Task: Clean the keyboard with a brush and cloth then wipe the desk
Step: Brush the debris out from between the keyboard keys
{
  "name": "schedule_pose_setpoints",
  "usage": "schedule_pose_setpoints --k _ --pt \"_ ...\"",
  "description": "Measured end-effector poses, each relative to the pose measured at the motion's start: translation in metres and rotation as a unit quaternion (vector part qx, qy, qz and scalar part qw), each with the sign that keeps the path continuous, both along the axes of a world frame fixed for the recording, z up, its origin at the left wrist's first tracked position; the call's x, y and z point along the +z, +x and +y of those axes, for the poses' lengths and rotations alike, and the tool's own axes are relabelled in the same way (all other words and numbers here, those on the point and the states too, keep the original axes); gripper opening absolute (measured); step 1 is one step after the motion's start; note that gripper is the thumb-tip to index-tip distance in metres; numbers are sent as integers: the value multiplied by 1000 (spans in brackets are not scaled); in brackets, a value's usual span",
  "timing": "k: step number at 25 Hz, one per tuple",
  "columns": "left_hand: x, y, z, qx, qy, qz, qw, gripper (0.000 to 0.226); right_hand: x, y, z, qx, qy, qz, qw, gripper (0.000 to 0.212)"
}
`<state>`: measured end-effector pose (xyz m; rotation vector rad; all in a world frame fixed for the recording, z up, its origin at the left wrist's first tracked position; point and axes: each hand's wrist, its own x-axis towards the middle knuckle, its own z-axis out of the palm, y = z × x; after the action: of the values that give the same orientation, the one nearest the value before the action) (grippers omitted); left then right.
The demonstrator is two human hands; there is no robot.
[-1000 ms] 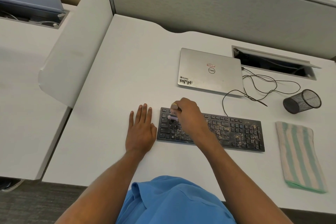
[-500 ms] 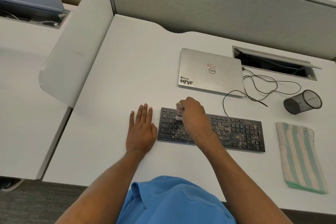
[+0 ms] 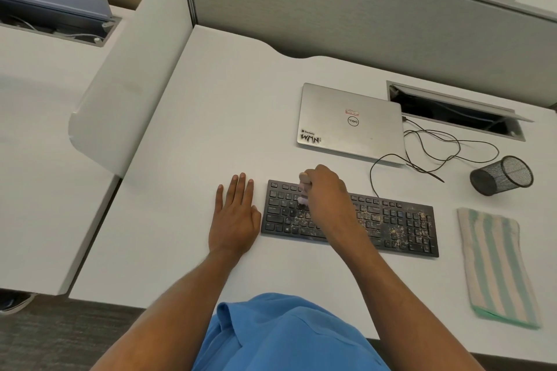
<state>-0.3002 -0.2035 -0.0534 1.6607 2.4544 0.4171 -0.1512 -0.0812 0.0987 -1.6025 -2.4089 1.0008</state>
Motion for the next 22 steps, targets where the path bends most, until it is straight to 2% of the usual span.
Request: schedule_pose_setpoints --k 1,4,7,9,11,14,16,18,22 --pt "0 0 0 0 0 0 1000 66 -3 -5 0 27 21 -4 999 23" --pt "0 0 -1 0 1 3 1000 66 0 -18 -10 5 -51 15 999 20" --pt "0 0 -1 0 4 2 1000 67 -7 -5 -15 -1 -26 11 1000 15" --pt "-1 0 0 0 2 2 1000 67 -18 7 -6 -1 31 -60 998 17" --pt "-2 0 0 0 2 4 1000 67 -12 8 -5 -29 12 -83 996 19" --pt "-1 0 0 -1 2 4 1000 66 3 2 -8 -52 61 -30 996 23" --pt "-1 1 0 0 0 4 1000 67 4 -3 -8 -29 111 -20 993 27" --pt "0 0 0 1 -1 5 1000 67 3 -7 -10 -26 103 -9 994 31" --pt "0 0 0 1 -4 3 1000 67 0 -3 -12 -26 67 -19 997 27"
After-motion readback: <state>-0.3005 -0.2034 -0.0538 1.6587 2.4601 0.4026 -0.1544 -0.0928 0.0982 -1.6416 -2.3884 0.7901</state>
